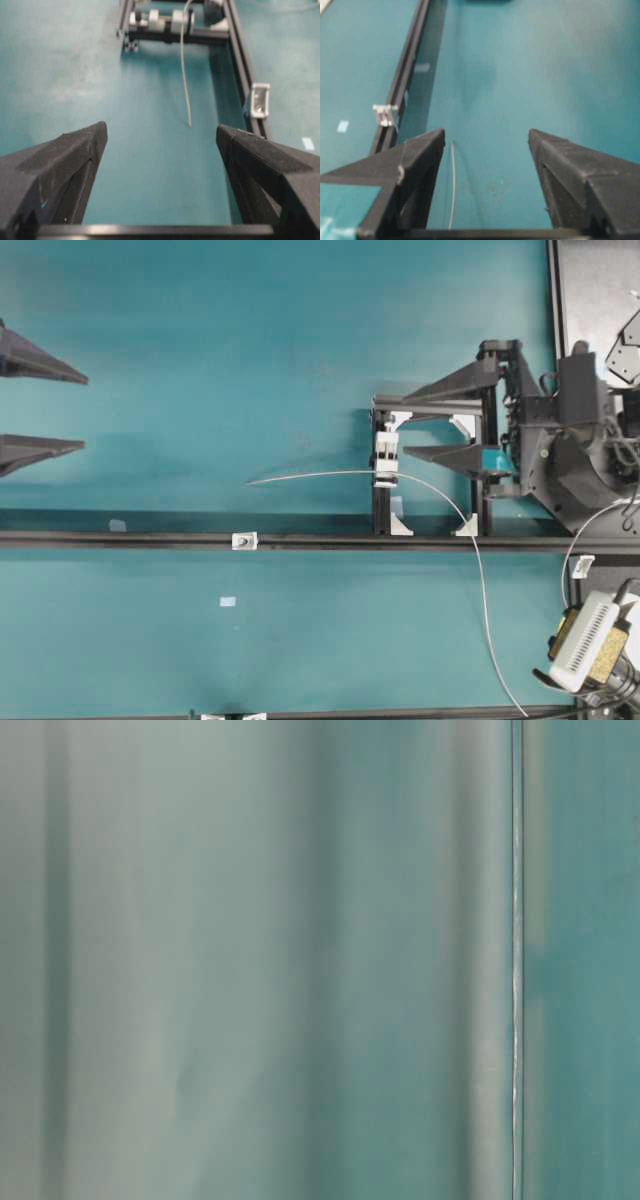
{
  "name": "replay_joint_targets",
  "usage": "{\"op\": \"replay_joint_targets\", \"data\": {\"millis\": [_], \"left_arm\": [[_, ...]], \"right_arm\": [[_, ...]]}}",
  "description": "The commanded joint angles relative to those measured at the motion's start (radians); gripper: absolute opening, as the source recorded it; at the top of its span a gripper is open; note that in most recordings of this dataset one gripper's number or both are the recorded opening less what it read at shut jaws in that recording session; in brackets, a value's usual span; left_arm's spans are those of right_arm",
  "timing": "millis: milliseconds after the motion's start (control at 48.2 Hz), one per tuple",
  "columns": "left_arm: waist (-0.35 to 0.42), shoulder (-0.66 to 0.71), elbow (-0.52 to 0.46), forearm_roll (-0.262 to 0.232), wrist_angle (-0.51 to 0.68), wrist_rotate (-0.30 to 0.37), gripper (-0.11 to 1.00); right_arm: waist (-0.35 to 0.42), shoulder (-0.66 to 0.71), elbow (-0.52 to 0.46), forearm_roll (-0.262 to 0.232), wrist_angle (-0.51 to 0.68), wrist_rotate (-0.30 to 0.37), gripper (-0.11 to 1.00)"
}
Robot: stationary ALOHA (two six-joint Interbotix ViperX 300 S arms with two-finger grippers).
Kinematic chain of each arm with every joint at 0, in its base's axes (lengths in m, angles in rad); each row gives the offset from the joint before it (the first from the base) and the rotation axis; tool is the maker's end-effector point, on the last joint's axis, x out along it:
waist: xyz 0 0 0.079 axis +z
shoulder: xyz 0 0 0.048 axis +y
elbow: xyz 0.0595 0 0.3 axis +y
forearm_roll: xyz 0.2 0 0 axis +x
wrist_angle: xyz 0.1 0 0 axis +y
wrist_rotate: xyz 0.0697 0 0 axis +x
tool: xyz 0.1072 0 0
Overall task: Insert the wire into the hole on the right side and pull it with the left arm.
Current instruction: 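Move the open right gripper left toward the grey wire on the fixture, then lower the right gripper over the wire and close on it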
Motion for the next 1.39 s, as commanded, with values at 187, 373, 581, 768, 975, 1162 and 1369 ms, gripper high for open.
{"op": "replay_joint_targets", "data": {"millis": [187,373,581,768,975,1162,1369], "left_arm": [[0.006,0.086,-0.029,-0.005,-0.031,-0.003,0.79],[0.014,0.140,-0.048,-0.005,-0.028,-0.003,0.79],[0.017,0.193,-0.064,-0.005,-0.026,-0.003,0.79],[0.018,0.233,-0.080,-0.005,-0.026,-0.003,0.79],[0.029,0.273,-0.094,-0.005,-0.025,-0.003,0.79],[0.037,0.310,-0.107,-0.005,-0.025,-0.003,0.78],[0.038,0.353,-0.117,-0.005,-0.025,-0.003,0.78]], "right_arm": [[-0.003,0.089,-0.034,0.000,-0.011,0.003,0.75],[-0.003,0.152,-0.063,0.000,-0.006,0.005,0.75],[-0.003,0.245,-0.103,0.000,-0.003,0.006,0.75],[-0.003,0.342,-0.144,0.000,0.011,0.008,0.75],[-0.003,0.459,-0.216,0.000,0.066,0.008,0.75],[-0.003,0.537,-0.273,0.000,0.109,0.008,0.75],[0.000,0.607,-0.314,0.000,0.115,0.008,0.75]]}}
